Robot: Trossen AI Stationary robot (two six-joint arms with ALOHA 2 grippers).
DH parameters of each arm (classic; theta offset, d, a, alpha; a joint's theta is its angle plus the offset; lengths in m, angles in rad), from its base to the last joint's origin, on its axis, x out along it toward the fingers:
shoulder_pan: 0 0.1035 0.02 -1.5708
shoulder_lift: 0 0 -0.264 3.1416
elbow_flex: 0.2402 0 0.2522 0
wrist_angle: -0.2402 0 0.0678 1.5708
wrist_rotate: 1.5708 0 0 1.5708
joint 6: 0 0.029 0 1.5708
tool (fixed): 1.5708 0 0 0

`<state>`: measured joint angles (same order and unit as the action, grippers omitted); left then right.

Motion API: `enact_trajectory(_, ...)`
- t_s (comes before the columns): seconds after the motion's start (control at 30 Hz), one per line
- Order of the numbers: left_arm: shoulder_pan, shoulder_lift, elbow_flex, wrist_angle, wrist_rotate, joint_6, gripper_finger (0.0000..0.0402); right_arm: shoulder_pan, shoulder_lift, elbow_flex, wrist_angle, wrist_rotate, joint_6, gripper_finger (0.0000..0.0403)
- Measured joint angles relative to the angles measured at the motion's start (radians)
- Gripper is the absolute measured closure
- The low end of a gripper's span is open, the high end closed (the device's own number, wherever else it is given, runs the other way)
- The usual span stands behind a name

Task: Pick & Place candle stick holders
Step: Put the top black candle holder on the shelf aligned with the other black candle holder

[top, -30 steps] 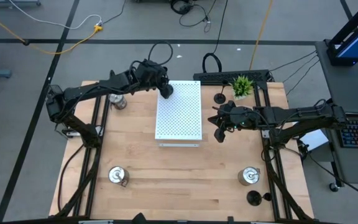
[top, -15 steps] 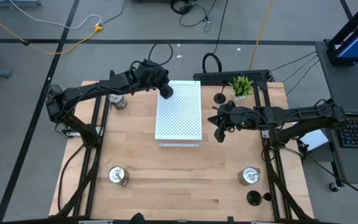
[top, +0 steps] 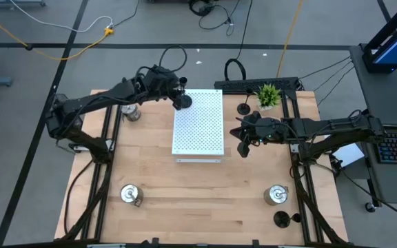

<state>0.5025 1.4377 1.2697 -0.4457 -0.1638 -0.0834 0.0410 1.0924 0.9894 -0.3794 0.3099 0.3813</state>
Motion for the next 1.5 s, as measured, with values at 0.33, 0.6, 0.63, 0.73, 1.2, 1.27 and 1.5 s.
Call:
enact_trajectory(0.33,-0.028,-0.125,0.001,-0.404,0.007,-0.032,0.0173,-0.011,0.000,0.000,-0.121,0.213,0.046,0.0290)
enact_trajectory(0.6,-0.063,-0.219,-0.103,-0.390,0.036,-0.067,0.0172,-0.095,0.000,-0.118,-0.087,0.293,0.160,0.0219)
enact_trajectory(0.63,-0.066,-0.236,-0.122,-0.370,0.036,-0.072,0.0172,-0.110,0.000,-0.142,-0.052,0.293,0.164,0.0211)
enact_trajectory(0.73,-0.067,-0.293,-0.181,-0.302,0.037,-0.085,0.0171,-0.159,0.000,-0.217,0.052,0.299,0.160,0.0189)
enact_trajectory(1.2,-0.066,-0.518,-0.415,-0.110,0.088,-0.162,0.0172,-0.382,0.045,-0.367,0.366,0.291,0.098,0.0156)
enact_trajectory(1.27,-0.066,-0.533,-0.421,-0.108,0.101,-0.160,0.0172,-0.398,0.075,-0.367,0.406,0.286,0.072,0.0156)
enact_trajectory(1.5,-0.067,-0.551,-0.424,-0.102,0.126,-0.159,0.0172,-0.437,0.176,-0.368,0.442,0.268,0.079,0.0156)
